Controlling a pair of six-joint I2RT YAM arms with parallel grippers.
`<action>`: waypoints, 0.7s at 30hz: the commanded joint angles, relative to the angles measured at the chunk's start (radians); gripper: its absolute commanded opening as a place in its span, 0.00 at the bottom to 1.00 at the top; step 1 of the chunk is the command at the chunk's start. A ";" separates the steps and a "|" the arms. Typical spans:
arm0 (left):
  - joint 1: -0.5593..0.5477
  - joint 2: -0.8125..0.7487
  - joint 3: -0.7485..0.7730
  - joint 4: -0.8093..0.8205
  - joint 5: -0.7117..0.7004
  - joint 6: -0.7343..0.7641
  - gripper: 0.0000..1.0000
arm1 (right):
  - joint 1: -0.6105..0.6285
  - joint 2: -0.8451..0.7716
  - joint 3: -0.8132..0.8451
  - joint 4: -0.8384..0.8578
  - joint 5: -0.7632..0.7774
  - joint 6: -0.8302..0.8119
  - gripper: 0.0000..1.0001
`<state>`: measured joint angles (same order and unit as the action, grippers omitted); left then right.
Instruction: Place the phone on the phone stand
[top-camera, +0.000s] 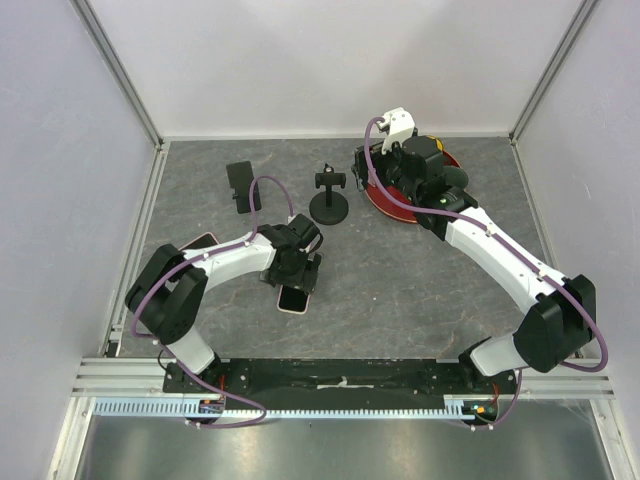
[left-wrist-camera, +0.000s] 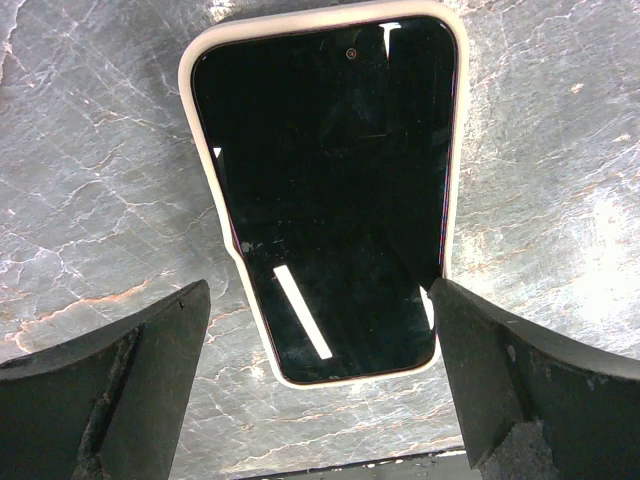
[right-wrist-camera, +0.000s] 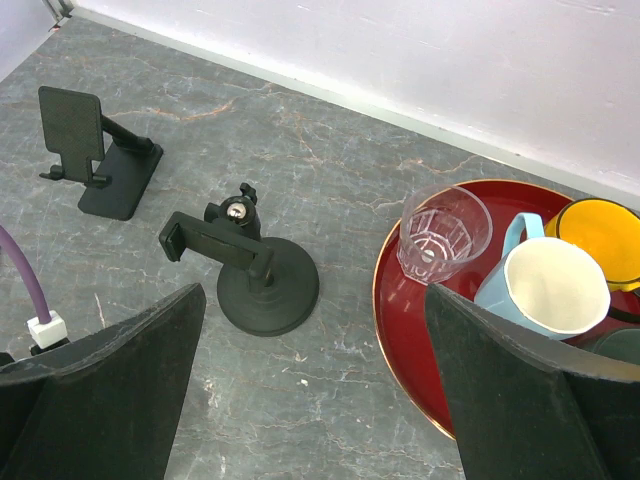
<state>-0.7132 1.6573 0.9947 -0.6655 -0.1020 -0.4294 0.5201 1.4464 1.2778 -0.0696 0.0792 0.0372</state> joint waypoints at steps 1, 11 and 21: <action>-0.012 0.024 -0.051 0.055 -0.025 -0.017 1.00 | 0.001 -0.011 0.011 0.007 -0.001 0.000 0.98; -0.038 -0.094 -0.056 0.104 0.050 -0.046 1.00 | 0.001 -0.014 0.008 0.007 -0.001 -0.007 0.98; -0.038 -0.070 -0.038 0.112 0.036 -0.048 1.00 | 0.001 -0.021 0.008 0.005 -0.006 -0.010 0.98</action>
<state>-0.7483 1.5810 0.9421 -0.5728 -0.0521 -0.4465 0.5201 1.4464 1.2778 -0.0708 0.0792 0.0360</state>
